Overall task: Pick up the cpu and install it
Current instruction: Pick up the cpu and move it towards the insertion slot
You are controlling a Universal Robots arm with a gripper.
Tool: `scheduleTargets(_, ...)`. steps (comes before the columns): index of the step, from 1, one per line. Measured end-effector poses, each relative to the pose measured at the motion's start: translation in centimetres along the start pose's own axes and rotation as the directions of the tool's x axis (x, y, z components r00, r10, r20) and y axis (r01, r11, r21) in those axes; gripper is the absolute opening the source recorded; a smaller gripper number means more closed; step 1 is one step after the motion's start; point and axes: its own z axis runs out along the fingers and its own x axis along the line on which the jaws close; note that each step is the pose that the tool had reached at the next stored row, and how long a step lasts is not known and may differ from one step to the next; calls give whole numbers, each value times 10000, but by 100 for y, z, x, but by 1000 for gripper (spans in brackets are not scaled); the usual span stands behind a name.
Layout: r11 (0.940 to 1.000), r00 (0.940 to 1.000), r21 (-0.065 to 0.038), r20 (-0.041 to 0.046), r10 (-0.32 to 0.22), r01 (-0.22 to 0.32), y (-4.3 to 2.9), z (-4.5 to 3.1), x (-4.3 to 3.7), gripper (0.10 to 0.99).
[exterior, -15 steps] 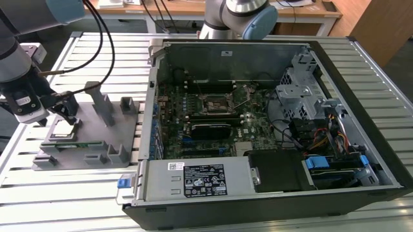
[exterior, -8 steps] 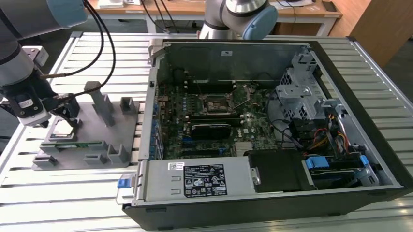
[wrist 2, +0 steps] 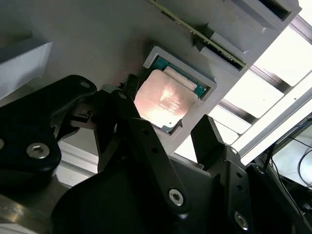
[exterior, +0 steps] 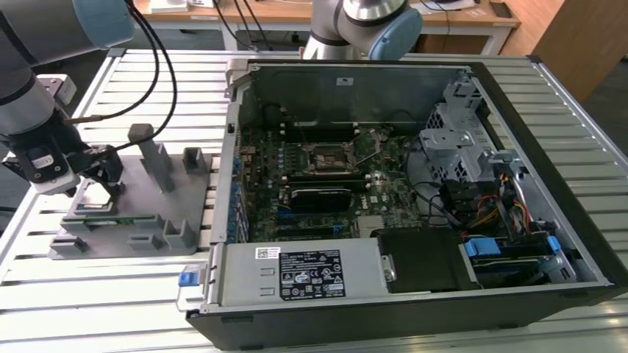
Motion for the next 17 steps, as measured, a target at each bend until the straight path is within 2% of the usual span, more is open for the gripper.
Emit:
scheduleTargets(12, 10000, 10000, 3, 0, 18, -18, -3, 69, -1, 706)
scheduleTargets(15, 10000, 10000, 1, 3, 28, -28, -3, 71, -4, 690)
scheduleTargets(16, 10000, 10000, 1, 4, 33, -33, -3, 72, -7, 620)
scheduleTargets(17, 10000, 10000, 2, 3, 42, -42, -4, 71, -8, 620)
